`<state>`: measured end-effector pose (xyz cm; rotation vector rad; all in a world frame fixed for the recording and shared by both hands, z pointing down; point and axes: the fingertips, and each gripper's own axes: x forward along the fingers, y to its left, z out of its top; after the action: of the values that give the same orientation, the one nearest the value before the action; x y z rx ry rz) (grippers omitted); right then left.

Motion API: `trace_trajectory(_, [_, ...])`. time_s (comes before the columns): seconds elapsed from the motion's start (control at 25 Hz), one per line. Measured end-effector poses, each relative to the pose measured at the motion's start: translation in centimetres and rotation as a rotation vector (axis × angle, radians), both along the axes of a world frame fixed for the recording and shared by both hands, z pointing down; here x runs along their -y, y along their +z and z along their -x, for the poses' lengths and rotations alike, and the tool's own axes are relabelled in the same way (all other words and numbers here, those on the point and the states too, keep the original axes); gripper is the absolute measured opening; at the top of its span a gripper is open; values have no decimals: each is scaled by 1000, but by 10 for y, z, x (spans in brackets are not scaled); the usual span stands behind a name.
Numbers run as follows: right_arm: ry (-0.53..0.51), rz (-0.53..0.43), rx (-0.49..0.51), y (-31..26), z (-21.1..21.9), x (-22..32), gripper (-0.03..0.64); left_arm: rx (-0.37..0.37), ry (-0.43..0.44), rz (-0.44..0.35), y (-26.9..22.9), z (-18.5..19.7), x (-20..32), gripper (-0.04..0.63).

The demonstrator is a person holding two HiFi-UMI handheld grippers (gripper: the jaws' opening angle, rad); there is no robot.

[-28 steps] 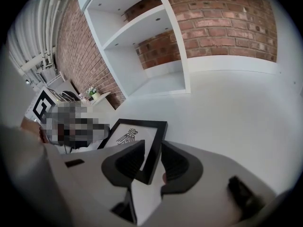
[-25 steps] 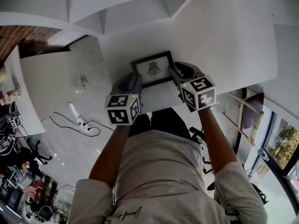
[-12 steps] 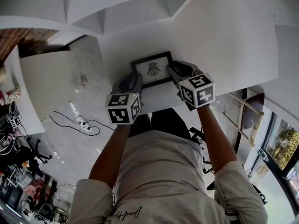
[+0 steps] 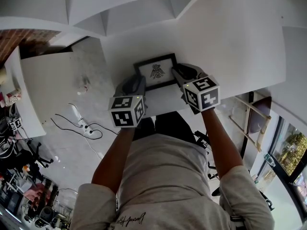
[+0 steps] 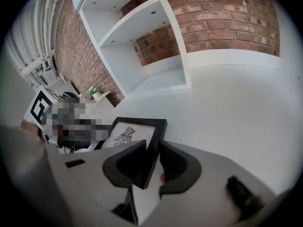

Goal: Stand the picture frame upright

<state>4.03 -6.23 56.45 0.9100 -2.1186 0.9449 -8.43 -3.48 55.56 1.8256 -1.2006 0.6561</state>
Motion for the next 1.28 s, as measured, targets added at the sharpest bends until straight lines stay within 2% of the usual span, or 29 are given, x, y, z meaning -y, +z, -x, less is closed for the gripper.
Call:
trace_trajectory(0.6, [23,-26,9,-7,-9,-6,98,38,37,-36,-13,-6,1,101])
trace_trajectory(1.28, [76,-111,27,-39,-35,13,98,50,106,-134,-46,-31,27,100])
